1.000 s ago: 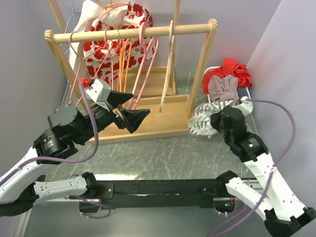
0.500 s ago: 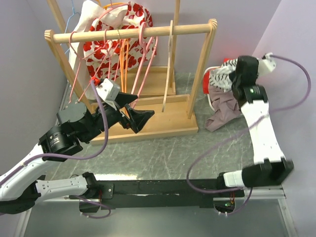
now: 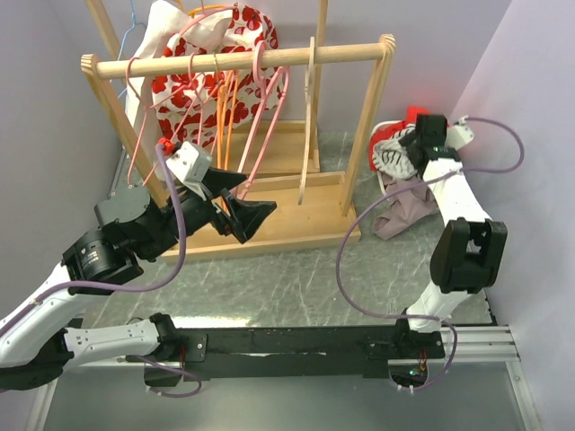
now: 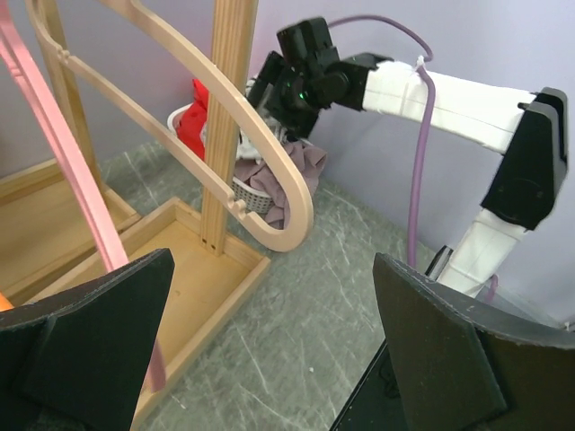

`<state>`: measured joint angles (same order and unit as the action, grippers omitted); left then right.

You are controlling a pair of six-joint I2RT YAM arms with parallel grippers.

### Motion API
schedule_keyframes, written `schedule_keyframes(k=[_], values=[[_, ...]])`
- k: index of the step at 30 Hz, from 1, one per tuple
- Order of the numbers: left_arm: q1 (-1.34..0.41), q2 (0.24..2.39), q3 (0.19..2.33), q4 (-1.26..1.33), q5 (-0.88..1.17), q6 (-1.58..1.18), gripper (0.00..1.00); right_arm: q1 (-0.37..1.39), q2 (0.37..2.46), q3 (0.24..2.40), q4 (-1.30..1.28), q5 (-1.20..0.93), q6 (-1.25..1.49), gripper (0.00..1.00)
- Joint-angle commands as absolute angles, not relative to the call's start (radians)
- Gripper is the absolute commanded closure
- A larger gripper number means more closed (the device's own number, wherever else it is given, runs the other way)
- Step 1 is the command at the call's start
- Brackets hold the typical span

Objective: Remove the tank top from the hanger
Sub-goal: Place the tank top in the bin, then reset both arms

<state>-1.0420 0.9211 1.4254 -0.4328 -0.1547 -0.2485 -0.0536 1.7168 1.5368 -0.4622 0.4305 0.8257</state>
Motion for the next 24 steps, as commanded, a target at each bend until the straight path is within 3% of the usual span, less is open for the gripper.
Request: schedule_keyframes(k=[1, 13, 18, 24], values=[[-1.045, 0.963, 1.486, -0.475, -0.137, -0.258, 0.00, -0.071, 1.559, 1.375, -0.307, 0.403, 0.829, 0.00], [-1.046, 1.186, 1.749, -0.632, -0.133, -0.336, 0.00, -0.043, 1.198, 1.318, -0.248, 0.376, 0.683, 0.00], [-1.046, 1.152, 1.712, -0.533, -0.112, -0.327, 0.00, -0.031, 1.112, 1.255, -0.249, 0.205, 0.629, 0.00], [-1.046, 1.184, 1.733, -0.551, -0.095, -0.308, 0.01, -0.025, 1.060, 1.137, -0.291, 0.146, 0.620, 0.00]])
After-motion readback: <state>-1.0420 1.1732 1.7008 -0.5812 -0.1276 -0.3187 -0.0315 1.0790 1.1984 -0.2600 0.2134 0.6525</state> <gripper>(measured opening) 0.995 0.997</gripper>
